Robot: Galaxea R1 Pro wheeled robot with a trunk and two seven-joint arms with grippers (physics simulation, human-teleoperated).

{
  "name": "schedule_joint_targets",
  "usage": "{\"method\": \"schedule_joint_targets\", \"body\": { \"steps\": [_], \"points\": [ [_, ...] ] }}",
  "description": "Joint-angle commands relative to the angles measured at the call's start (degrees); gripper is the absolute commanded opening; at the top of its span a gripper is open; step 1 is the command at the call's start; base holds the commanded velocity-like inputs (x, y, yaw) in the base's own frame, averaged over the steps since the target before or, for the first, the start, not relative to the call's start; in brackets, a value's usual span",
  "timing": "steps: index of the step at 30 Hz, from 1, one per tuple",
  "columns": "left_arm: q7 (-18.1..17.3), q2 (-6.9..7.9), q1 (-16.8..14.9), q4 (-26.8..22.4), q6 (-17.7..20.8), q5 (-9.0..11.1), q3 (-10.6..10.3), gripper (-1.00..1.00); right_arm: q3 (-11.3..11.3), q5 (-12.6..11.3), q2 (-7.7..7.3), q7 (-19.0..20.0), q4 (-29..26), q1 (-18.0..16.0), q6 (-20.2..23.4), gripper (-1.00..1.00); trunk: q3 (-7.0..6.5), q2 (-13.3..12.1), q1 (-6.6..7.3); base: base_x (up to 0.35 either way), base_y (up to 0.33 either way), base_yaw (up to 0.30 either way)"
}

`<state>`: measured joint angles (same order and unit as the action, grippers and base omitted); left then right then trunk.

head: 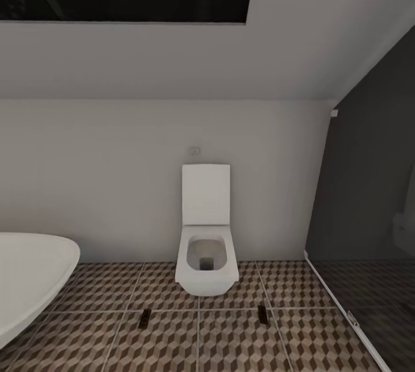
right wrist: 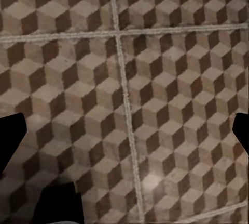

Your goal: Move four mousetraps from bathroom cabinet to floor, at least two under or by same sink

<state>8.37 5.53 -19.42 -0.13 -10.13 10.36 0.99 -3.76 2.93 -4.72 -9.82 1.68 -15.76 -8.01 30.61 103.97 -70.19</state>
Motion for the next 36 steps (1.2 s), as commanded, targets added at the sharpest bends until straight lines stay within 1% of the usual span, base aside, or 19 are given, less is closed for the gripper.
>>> {"method": "schedule_joint_targets", "body": {
  "steps": [1, 6, 20, 27, 35, 36],
  "points": [
    [-0.01, -0.11, 0.41, 0.04, -0.21, 0.28, 0.05, 1.0, -0.37, 0.32, 0.06, -0.11, 0.19, 0.44, -0.38, 1.0, -0.13, -0.38, 0.23, 0.0, 0.0, 0.0],
    [-0.08, -0.43, 2.17, 0.04, -0.23, 0.27, 0.04, 1.0, -0.39, 0.32, 0.27, -0.11, 0.18, 2.45, -0.41, 1.0, -1.03, -2.39, 1.33, 0.0, 0.0, 0.0],
    [-0.11, -0.71, 4.05, 0.04, -0.28, 0.31, 0.06, 1.0, -0.37, 0.24, 0.34, -0.11, 0.25, 3.96, -0.34, 1.0, -3.54, -8.0, 4.41, 0.0, 0.0, 0.0],
    [-0.11, -1.26, 5.59, 0.04, -0.23, 0.34, 0.06, 1.0, -0.4, 0.24, 0.43, -0.11, 0.25, 5.57, -0.39, 1.0, -4.8, -10.81, 5.94, 0.0, 0.0, 0.0],
    [-0.11, -1.44, 7.61, 0.04, -0.21, 0.34, 0.06, 1.0, -0.43, 0.23, 0.49, -0.1, 0.25, 7.57, -0.47, 1.0, -6.23, -14.02, 7.7, 0.0, 0.0, 0.0],
    [-0.11, -1.46, 8.24, 0.04, -0.37, 0.31, 0.06, 1.0, -0.44, 0.23, 0.51, -0.07, 0.25, 8.23, -0.49, 1.0, -6.41, -14.42, 7.92, 0.0, 0.0, 0.0]
  ]
}}
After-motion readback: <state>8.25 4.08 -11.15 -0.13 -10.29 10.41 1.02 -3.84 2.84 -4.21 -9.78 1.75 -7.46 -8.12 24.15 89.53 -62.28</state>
